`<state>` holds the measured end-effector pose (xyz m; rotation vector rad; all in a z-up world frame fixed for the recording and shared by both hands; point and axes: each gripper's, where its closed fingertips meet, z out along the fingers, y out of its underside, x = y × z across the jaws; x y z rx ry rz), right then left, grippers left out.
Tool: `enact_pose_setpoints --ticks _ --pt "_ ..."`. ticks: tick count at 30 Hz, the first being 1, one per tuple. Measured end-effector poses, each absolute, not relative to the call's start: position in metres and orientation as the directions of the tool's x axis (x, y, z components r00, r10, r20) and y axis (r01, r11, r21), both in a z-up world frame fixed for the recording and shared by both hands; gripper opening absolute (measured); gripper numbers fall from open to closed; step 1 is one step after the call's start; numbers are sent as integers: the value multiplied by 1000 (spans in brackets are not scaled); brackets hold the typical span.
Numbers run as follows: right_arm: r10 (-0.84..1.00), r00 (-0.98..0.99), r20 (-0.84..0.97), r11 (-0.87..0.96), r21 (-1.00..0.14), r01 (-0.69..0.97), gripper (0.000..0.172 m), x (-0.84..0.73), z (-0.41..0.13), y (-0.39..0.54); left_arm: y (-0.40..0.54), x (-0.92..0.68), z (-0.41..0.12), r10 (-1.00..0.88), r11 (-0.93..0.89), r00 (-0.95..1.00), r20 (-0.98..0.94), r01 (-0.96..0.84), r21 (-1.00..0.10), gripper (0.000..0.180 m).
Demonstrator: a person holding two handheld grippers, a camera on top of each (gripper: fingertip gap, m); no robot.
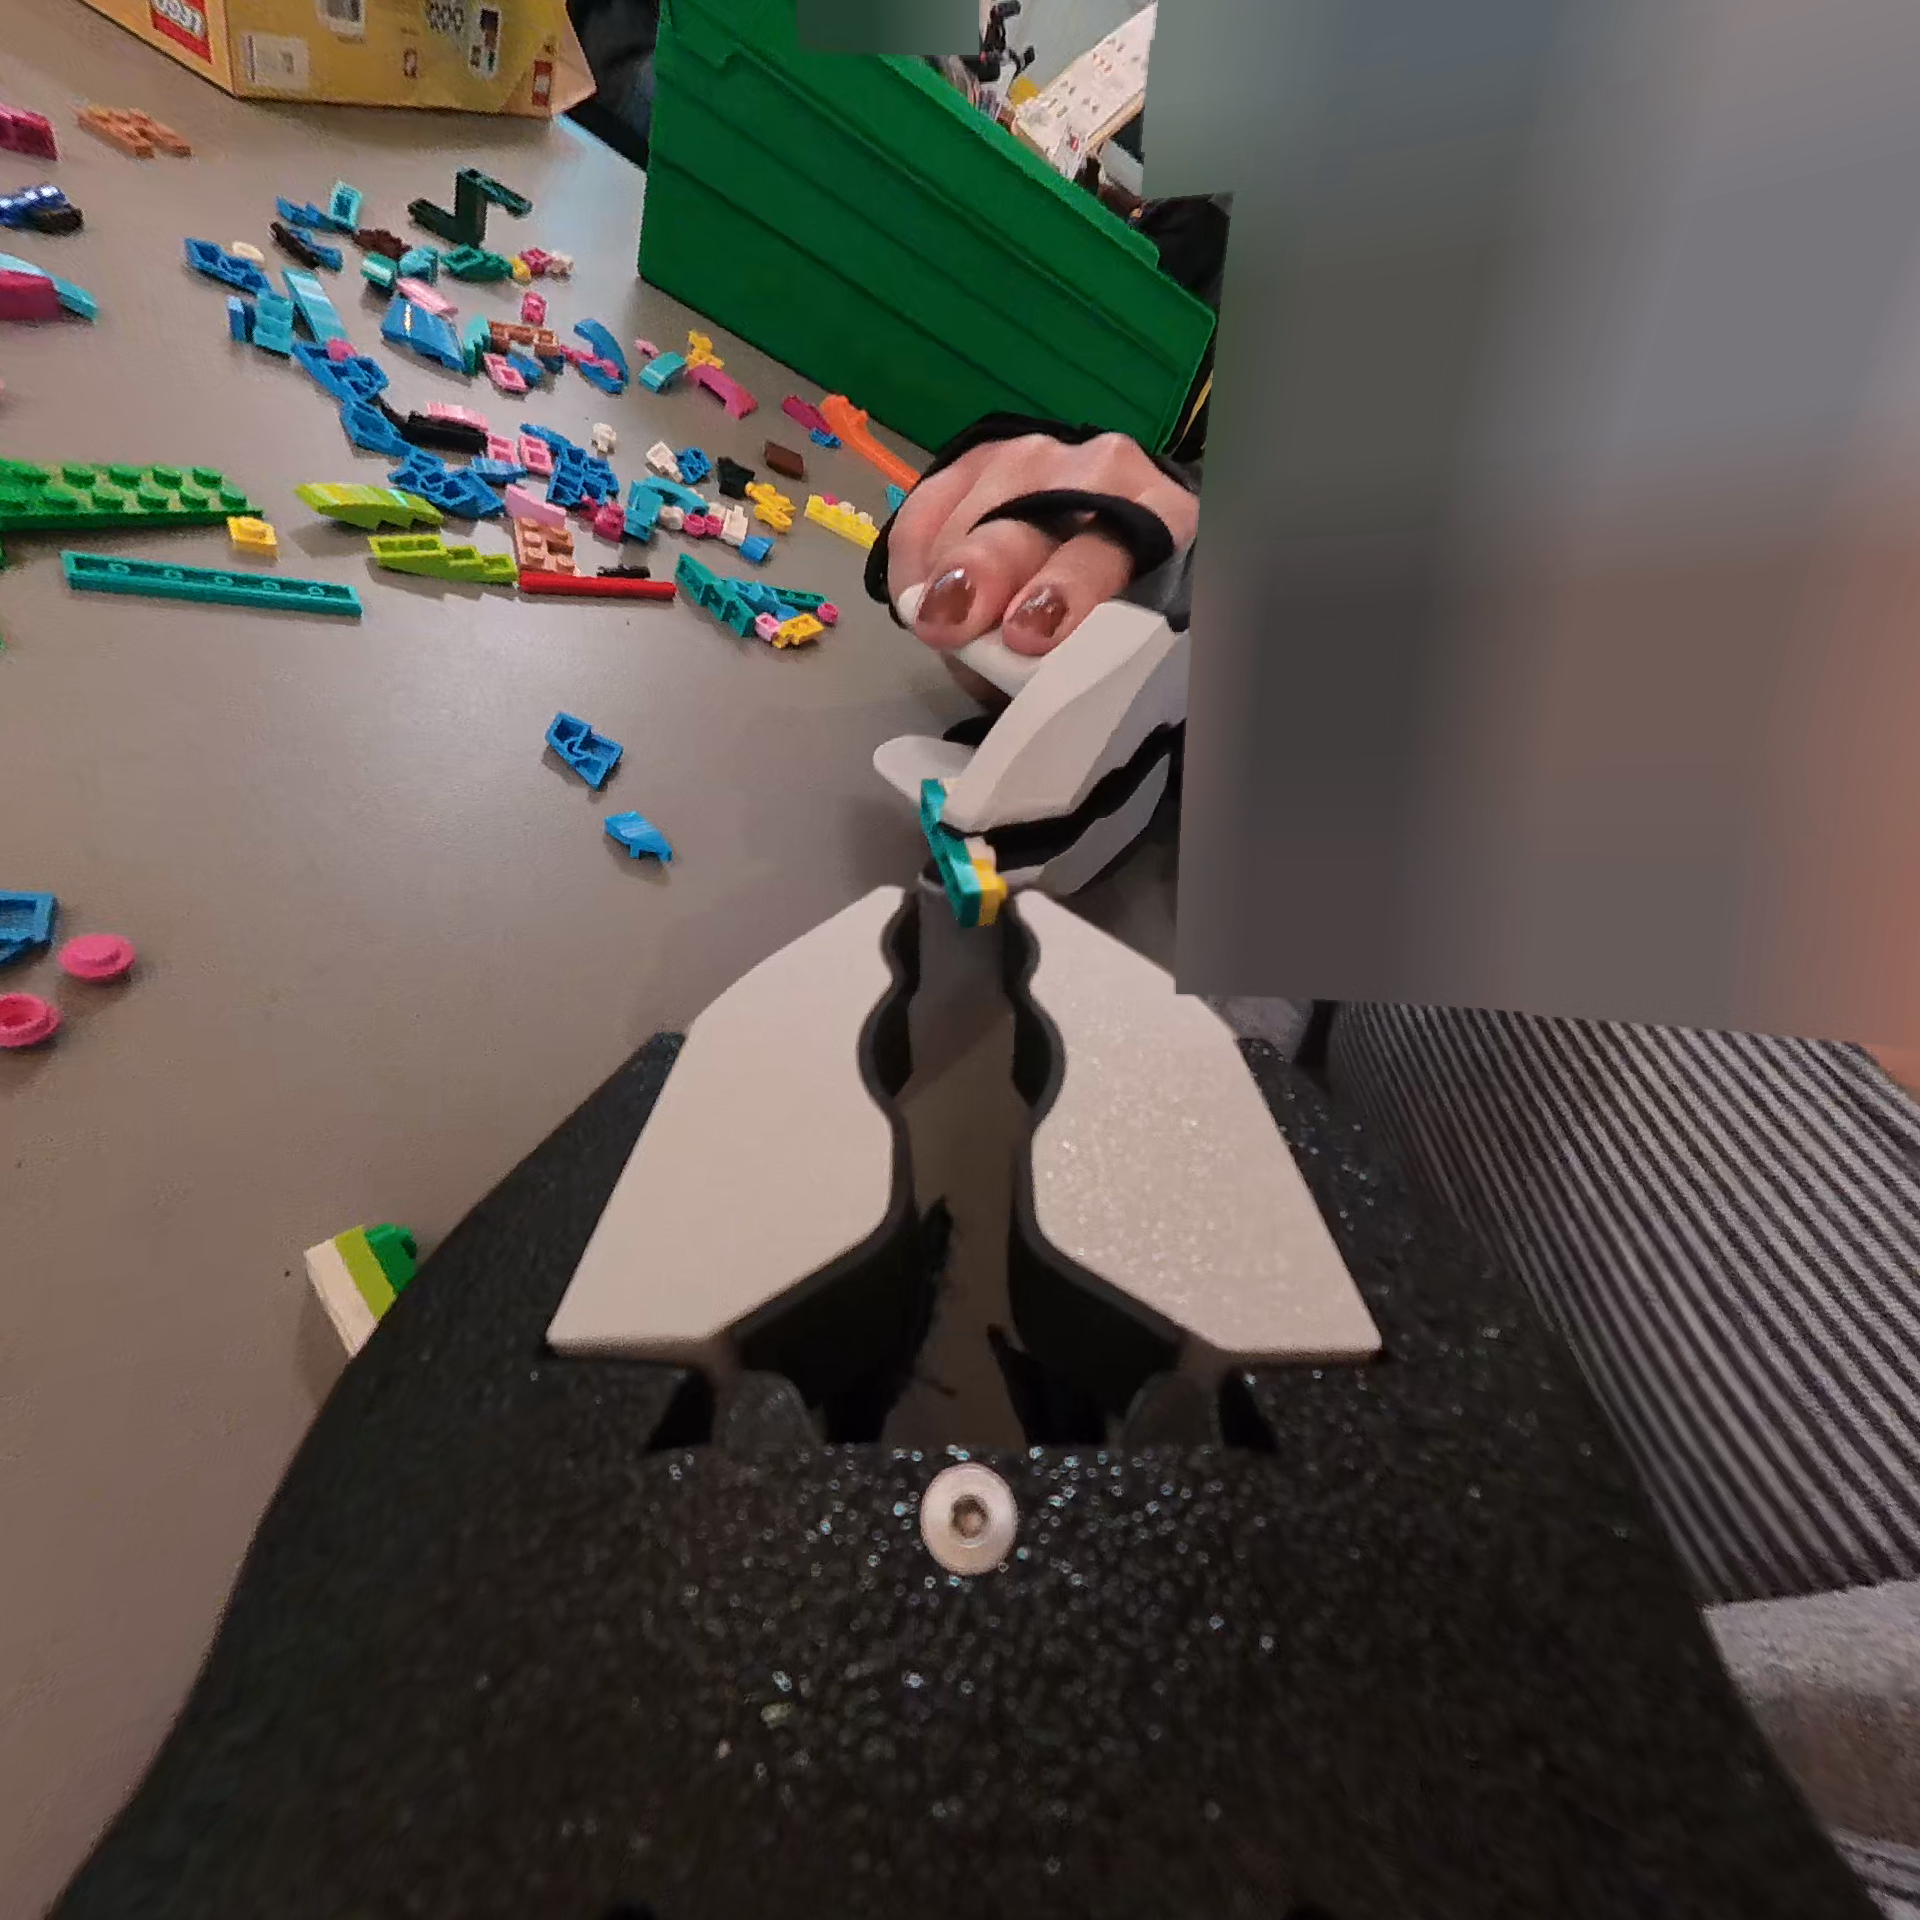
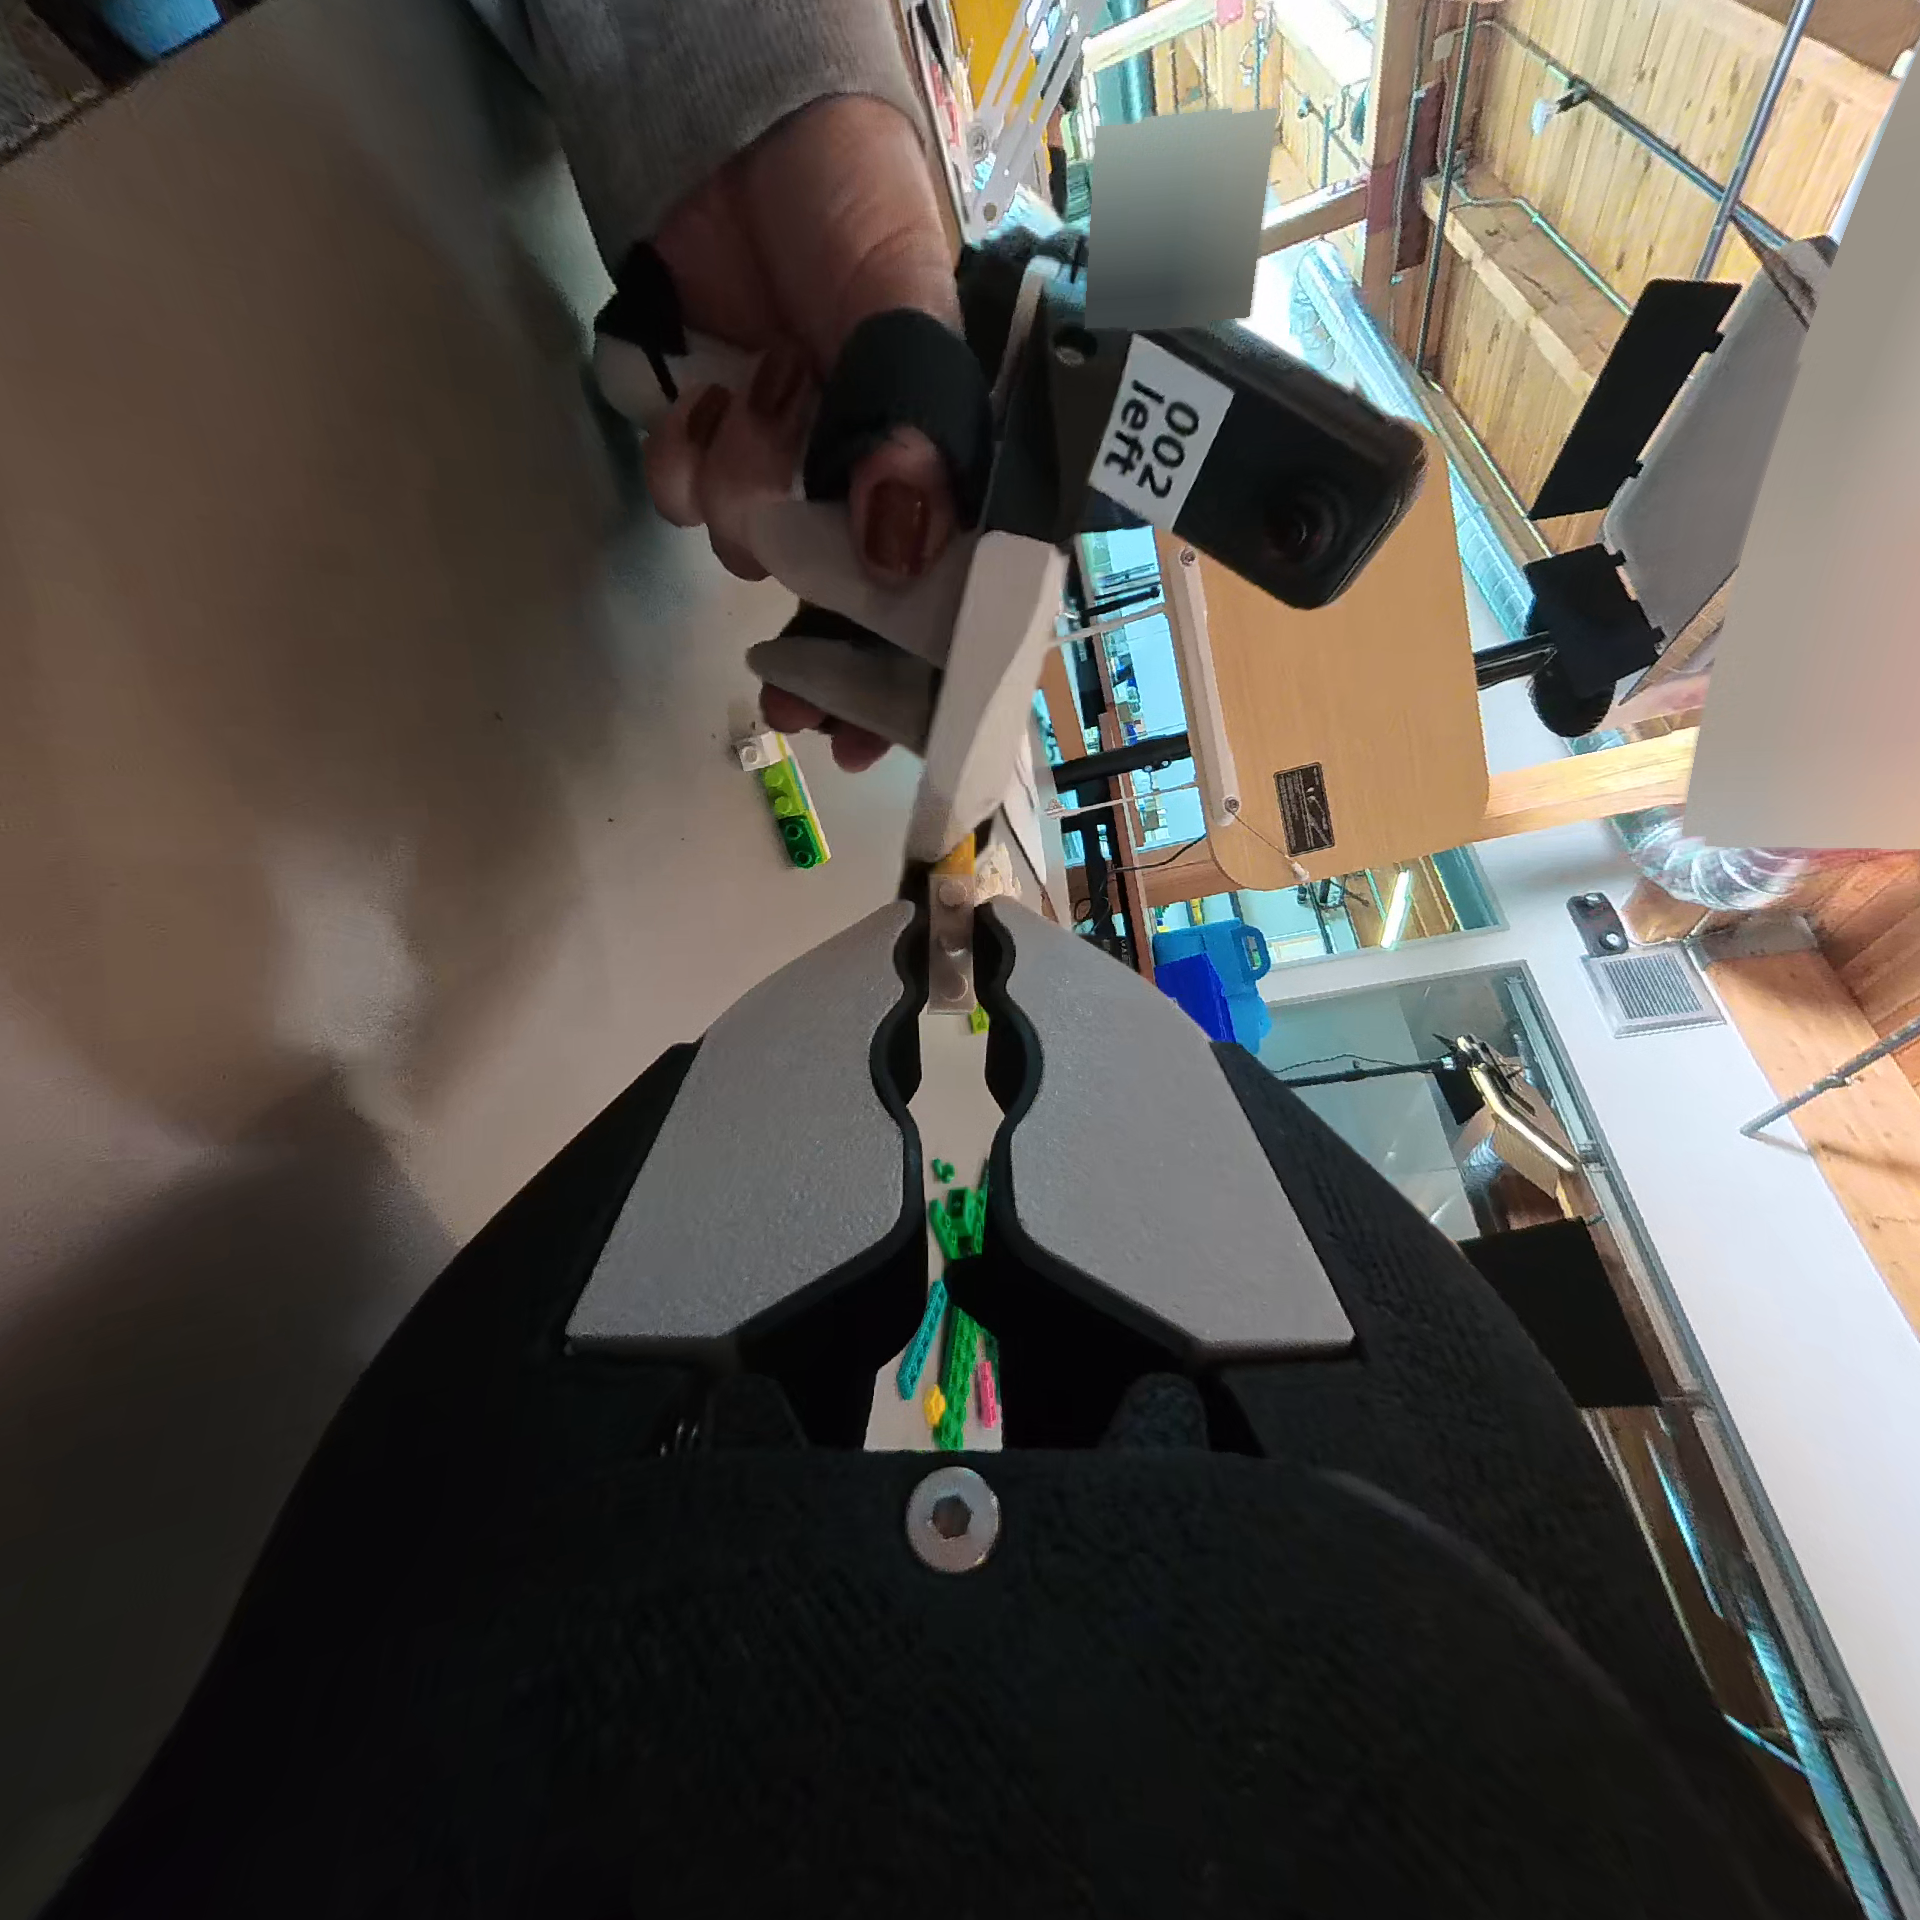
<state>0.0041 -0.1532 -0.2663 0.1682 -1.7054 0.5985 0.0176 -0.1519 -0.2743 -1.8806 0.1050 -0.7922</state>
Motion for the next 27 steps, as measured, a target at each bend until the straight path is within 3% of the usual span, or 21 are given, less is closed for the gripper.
enact_pose_setpoints --ticks 21,27 --pt "180 -243 953 880 -266 -394 7 -1 -276 -148 -147 10 -278 -331 -459 782 528 356 -814 8" --pt "112 -137 984 907 -157 -391 7 0 -268 -149 -145 11 -269 -346 -409 774 530 384 -828 8"
